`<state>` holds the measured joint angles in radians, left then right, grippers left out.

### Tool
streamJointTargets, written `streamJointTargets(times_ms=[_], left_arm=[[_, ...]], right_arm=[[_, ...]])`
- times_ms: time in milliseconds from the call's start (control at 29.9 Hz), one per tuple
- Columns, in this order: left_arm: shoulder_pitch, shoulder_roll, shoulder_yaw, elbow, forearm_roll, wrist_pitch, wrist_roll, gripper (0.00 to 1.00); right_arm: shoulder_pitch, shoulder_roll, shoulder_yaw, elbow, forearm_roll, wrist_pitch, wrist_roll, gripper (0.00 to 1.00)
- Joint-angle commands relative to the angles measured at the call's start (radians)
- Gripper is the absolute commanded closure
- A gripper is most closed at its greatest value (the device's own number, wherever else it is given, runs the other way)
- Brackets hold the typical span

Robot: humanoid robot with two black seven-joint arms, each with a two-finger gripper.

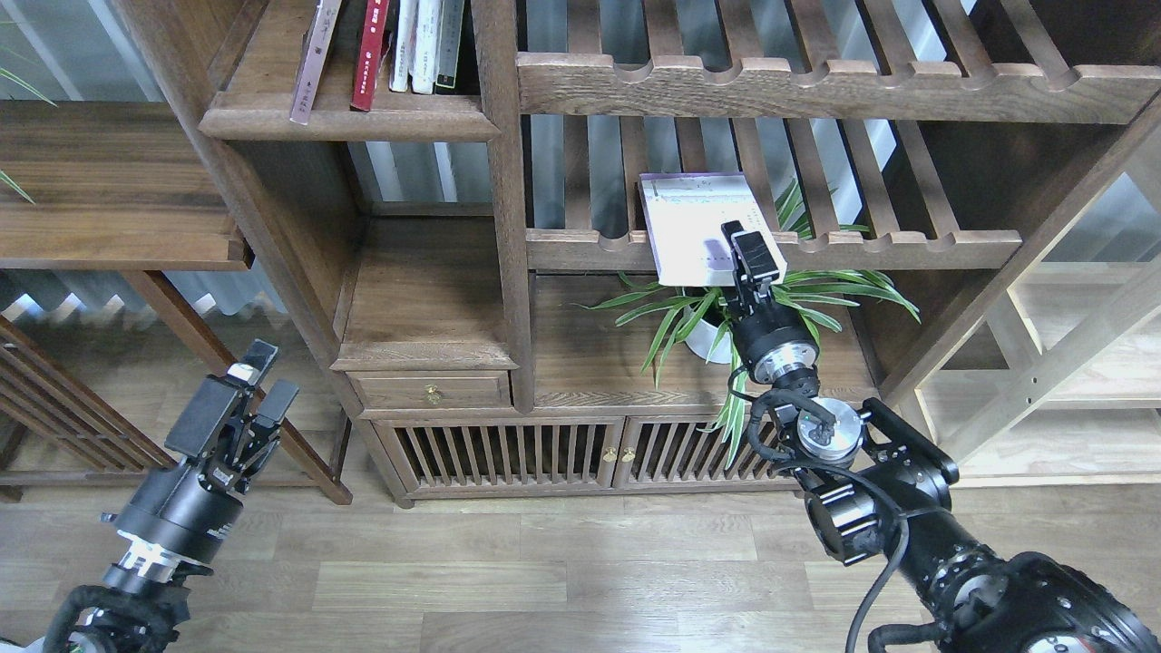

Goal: Organize books on shelf
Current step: 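Raise the right gripper under the white book's near edge, then tilt the white book up and pull it off the shelf with right gripper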

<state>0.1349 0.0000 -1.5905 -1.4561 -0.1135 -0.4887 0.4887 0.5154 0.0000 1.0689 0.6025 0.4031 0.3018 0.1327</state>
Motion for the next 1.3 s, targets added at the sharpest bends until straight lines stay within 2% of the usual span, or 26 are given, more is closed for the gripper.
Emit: streamJointTargets(times_ms=[0, 201, 267, 568, 769, 836, 1003, 1270], left_arm=[[0.0, 0.0, 0.0, -0.001, 0.0, 0.0, 0.0, 0.01], [0.0, 0.0, 0.0, -0.001, 0.0, 0.0, 0.0, 0.01], [0.0, 0.0, 0.0, -0.001, 0.0, 0.0, 0.0, 0.01], [0.012, 0.011, -0.014, -0.001, 0.0, 0.0, 0.0, 0.01], [0.014, 0.011, -0.014, -0.001, 0.0, 0.0, 0.0, 0.01], [0.014, 0.011, -0.014, -0.001, 0.0, 0.0, 0.0, 0.01], [0.015, 0.011, -0.016, 0.0, 0.0, 0.0, 0.0, 0.01], [0.015, 0.011, -0.016, 0.0, 0.0, 0.0, 0.0, 0.01]], right_arm=[[0.0, 0.0, -0.003, 0.002, 0.002, -0.01, 0.004, 0.08], [0.002, 0.0, -0.015, 0.006, 0.003, -0.009, 0.068, 0.26], [0.002, 0.0, -0.017, 0.008, 0.003, -0.009, 0.07, 0.33], [0.002, 0.0, -0.049, 0.01, 0.002, -0.013, 0.071, 0.47], [0.005, 0.0, -0.076, 0.013, -0.003, -0.013, 0.074, 0.6], [0.005, 0.0, -0.076, 0.014, -0.003, -0.004, 0.087, 0.68], [0.003, 0.0, -0.076, 0.023, -0.006, 0.008, 0.097, 0.79], [-0.026, 0.0, -0.078, 0.057, -0.03, 0.043, 0.107, 0.82]])
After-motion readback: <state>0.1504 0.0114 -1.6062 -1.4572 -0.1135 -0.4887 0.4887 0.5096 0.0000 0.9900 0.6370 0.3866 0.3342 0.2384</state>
